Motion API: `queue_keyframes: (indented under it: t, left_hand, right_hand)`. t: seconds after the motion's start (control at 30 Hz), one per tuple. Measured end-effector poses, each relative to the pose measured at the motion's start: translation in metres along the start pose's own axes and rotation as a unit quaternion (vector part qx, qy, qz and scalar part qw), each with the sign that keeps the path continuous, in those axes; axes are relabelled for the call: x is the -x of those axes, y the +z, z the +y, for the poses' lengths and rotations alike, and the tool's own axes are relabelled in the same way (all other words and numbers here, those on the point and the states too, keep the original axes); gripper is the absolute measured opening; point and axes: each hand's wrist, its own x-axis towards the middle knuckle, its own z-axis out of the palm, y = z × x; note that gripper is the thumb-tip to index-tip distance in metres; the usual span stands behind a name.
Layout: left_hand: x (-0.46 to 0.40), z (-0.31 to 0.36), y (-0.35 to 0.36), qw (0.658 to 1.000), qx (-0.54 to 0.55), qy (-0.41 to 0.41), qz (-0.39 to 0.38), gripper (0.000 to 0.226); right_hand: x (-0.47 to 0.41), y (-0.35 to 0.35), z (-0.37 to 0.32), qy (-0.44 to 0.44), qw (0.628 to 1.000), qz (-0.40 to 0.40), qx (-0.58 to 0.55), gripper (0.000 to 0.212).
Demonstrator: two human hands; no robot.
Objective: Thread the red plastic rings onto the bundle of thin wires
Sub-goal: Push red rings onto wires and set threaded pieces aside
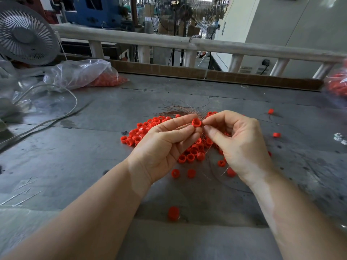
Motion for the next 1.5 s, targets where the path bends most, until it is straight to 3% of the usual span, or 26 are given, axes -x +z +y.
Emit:
queue_keyframes:
  t: [1.0, 1.17, 1.5]
  left_hand:
    - [-0.0006, 0.0007, -0.0003, 1.000, 0.014, -0.004, 0.016, 0.024]
    - [-0.0001, 0.0000, -0.0004, 1.000, 0.017, -0.003, 0.010, 0.024]
    - [0.0013, 0.0004, -0.0012, 0.999, 0.023, 0.008, -0.038, 0.023]
  right_hand:
    - [0.0026, 0.0020, -0.0024, -0.035, 0.994, 0.009, 0.099, 0.029]
    - [0.0020, 0.0016, -0.0019, -0.025, 0.995, 0.004, 0.097, 0.022]
    - [0.0004, 0.0008, -0.0037, 0.064, 0.995, 0.003, -0.077, 0.017]
